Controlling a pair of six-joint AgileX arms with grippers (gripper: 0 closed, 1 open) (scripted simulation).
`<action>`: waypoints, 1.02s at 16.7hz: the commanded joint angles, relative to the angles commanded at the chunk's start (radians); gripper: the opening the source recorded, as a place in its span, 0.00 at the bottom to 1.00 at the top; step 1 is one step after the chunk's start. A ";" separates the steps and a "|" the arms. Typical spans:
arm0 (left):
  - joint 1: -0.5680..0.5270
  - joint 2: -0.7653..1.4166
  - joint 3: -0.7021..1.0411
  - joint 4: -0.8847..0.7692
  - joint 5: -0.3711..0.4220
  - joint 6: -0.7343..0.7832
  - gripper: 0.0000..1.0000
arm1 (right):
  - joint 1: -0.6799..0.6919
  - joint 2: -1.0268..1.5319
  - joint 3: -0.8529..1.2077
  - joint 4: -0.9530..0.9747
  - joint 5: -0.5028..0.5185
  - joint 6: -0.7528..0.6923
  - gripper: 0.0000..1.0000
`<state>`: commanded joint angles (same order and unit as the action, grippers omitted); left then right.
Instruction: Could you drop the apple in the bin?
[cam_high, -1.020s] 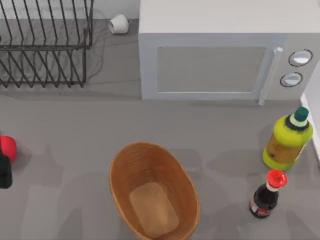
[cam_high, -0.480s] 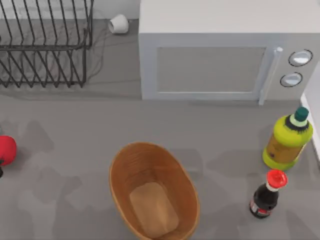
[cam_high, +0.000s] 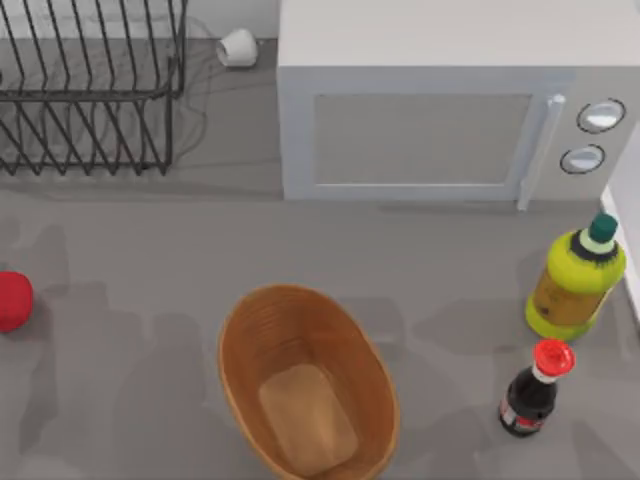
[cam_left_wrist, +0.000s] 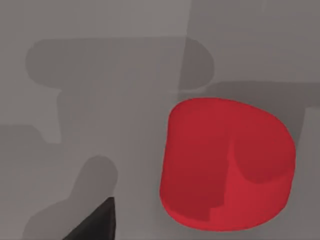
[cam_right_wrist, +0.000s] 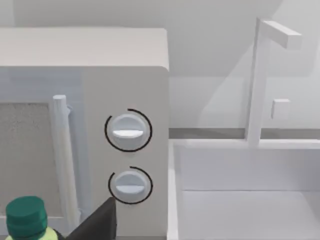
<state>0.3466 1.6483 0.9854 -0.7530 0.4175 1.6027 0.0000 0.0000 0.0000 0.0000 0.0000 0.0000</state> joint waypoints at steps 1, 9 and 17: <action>0.008 0.032 0.024 -0.013 0.009 0.034 1.00 | 0.000 0.000 0.000 0.000 0.000 0.000 1.00; 0.011 0.071 0.048 -0.022 0.018 0.071 1.00 | 0.000 0.000 0.000 0.000 0.000 0.000 1.00; -0.070 0.215 -0.037 0.249 0.009 -0.017 1.00 | 0.000 0.000 0.000 0.000 0.000 0.000 1.00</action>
<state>0.2769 1.8630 0.9481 -0.5043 0.4269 1.5856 0.0000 0.0000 0.0000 0.0000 0.0000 0.0000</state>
